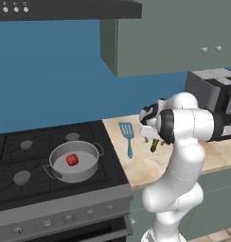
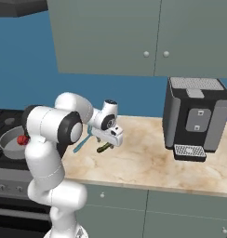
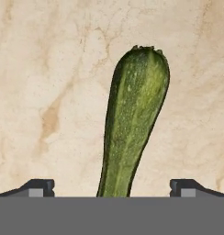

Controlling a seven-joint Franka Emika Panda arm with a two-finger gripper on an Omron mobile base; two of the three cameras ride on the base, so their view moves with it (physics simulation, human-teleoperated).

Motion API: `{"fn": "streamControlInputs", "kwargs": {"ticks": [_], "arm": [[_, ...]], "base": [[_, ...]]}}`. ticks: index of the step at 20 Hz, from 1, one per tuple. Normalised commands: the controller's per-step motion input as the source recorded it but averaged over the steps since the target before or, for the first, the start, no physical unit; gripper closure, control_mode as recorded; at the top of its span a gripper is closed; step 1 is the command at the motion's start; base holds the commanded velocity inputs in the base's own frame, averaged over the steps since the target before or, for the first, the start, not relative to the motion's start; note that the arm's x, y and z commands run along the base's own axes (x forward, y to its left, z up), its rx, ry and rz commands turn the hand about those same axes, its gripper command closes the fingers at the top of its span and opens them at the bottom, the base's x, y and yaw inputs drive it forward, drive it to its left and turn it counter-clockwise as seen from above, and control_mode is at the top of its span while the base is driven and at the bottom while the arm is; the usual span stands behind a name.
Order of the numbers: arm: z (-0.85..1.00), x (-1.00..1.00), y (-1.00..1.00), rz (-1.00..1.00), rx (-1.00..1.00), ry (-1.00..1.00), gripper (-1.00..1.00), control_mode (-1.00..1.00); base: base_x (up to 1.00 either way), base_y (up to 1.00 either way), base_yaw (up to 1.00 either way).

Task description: Put the bell pepper and squash in the pot. Retrieve the spatula and lightly stir the vegetables in the pot.

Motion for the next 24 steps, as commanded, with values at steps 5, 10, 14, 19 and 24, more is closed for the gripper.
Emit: {"fn": "streamControlInputs", "kwargs": {"ticks": [5, 10, 14, 19, 24], "arm": [[-0.07, 0.16, -0.05, 0.00, 0.00, 0.06, -1.00, -1.00], [-0.05, 0.00, -0.03, 0.00, 0.00, 0.03, -1.00, -1.00], [-0.32, 0.00, 0.00, 0.00, 0.00, 0.06, -1.00, -1.00], [-0.31, 0.00, 0.00, 0.00, 0.00, 0.06, -1.00, -1.00], [-0.01, 0.00, 0.00, 0.00, 0.00, 0.05, -1.00, -1.00]], "base": [[0.00, 0.00, 0.00], [0.00, 0.00, 0.00], [0.00, 0.00, 0.00], [0.00, 0.00, 0.00], [0.00, 0.00, 0.00]]}}
